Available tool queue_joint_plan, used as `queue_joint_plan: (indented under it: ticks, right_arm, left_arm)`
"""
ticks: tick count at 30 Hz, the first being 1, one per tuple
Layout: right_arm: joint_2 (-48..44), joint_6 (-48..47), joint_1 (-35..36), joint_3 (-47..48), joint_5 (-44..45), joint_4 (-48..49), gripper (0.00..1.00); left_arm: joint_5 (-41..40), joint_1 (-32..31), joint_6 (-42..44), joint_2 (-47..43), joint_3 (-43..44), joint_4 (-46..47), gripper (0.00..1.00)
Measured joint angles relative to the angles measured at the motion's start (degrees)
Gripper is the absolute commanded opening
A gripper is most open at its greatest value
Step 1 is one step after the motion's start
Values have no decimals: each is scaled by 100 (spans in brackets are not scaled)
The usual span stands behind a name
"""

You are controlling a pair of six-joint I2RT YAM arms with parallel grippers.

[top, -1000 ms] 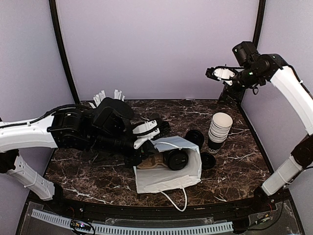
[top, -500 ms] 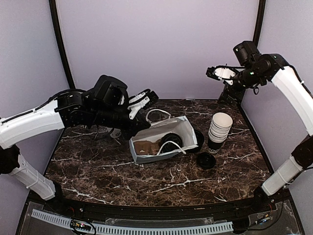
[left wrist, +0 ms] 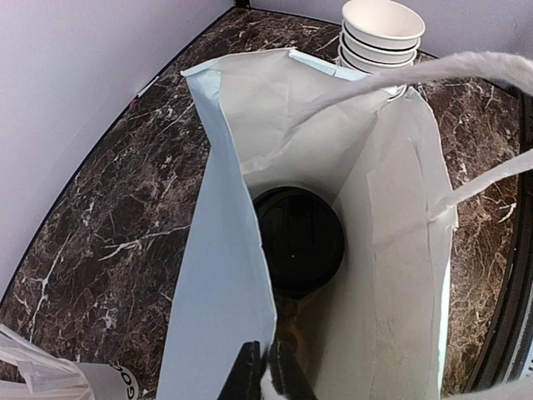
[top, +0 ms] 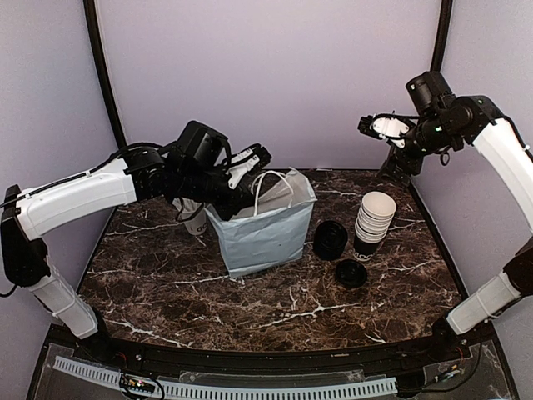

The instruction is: Pack the takeout coffee

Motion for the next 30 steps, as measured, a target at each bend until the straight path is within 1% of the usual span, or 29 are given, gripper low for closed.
queue_joint_plan:
  ticks: [2,3,5,8,10,12,17,20,25,28,30]
  right_arm:
    - [-17,-2,0,-24,24,0,99]
    - [-22,-2,0,-31,33,0,99]
    - [-24,-2,0,-39,39,0,99]
    - [-24,-2,0,-39,39,0,99]
    - [-24,-2,0,-39,39,0,99]
    - [-24,-2,0,-39,37,0,99]
    - [-24,-2,0,-39,39,0,98]
    - [-24,-2,-4,-39,37,0,99]
    - [-24,-2,-22,-39,37,0,99]
    - [-22,-2,-33,-17,35,0,99]
    - [-17,-4,-33,15,31,-2,99]
  left_arm:
    - [-22,94,15,35,52,22,16]
    - [-50,125,33,37,68,37,23]
    - [-131,195,17,37,120,42,31]
    - [-262,273,24,39,234,31,40]
    - [-330,306,20,39,323,-7,49]
    - [-391,332,42,35,417,-98,53]
    - [-479,339,48,-144,522,-490,60]
    - [-608,341,13,-527,520,-774,63]
    - [-890,492,-221,-1473,466,-979,61]
    - [-874,881,-407,-1958,203,-981,59]
    - [-802,1106,-520,-2020,22,-1003,59]
